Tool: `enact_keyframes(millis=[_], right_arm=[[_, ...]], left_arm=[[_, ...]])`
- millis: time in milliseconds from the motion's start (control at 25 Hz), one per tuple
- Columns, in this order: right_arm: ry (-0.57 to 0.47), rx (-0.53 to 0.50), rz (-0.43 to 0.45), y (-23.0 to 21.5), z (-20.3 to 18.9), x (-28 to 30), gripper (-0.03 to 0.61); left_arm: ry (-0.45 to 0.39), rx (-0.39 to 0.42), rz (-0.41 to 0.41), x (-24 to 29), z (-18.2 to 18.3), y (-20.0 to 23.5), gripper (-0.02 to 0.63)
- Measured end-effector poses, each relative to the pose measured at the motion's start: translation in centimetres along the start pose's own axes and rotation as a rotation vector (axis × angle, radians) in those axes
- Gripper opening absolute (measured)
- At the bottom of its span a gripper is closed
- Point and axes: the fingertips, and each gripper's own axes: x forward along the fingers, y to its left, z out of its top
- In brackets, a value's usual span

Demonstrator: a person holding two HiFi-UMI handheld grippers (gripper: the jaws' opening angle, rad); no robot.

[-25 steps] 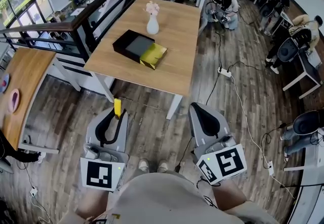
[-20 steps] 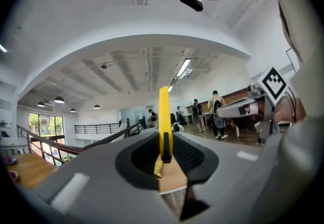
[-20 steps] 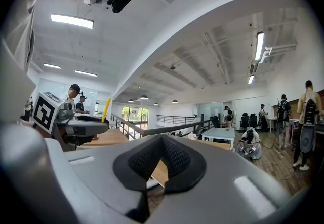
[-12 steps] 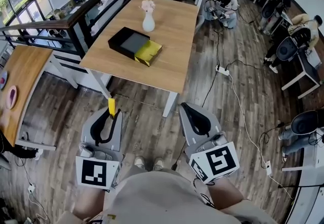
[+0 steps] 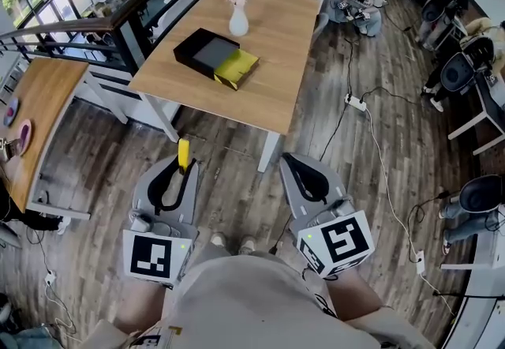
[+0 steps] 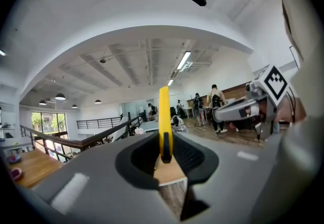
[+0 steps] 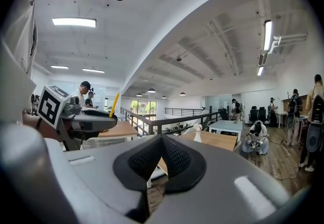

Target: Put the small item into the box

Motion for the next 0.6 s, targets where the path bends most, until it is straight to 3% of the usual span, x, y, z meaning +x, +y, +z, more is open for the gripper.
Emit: enact_keyframes(millis=[200,600], right_arm=[[-0.013,-0.005,-0.004,-1.4,-0.2,-0.5,0.0],[-0.009,-0.008,0.02,-2.1,-1.1,2.1,0.0]], left_arm=[[-0.044,0.031,0.023,0.3,1.3,-0.5,0.071],[-0.036,0.033,0.021,2.2,0.1,-0.2,0.071]])
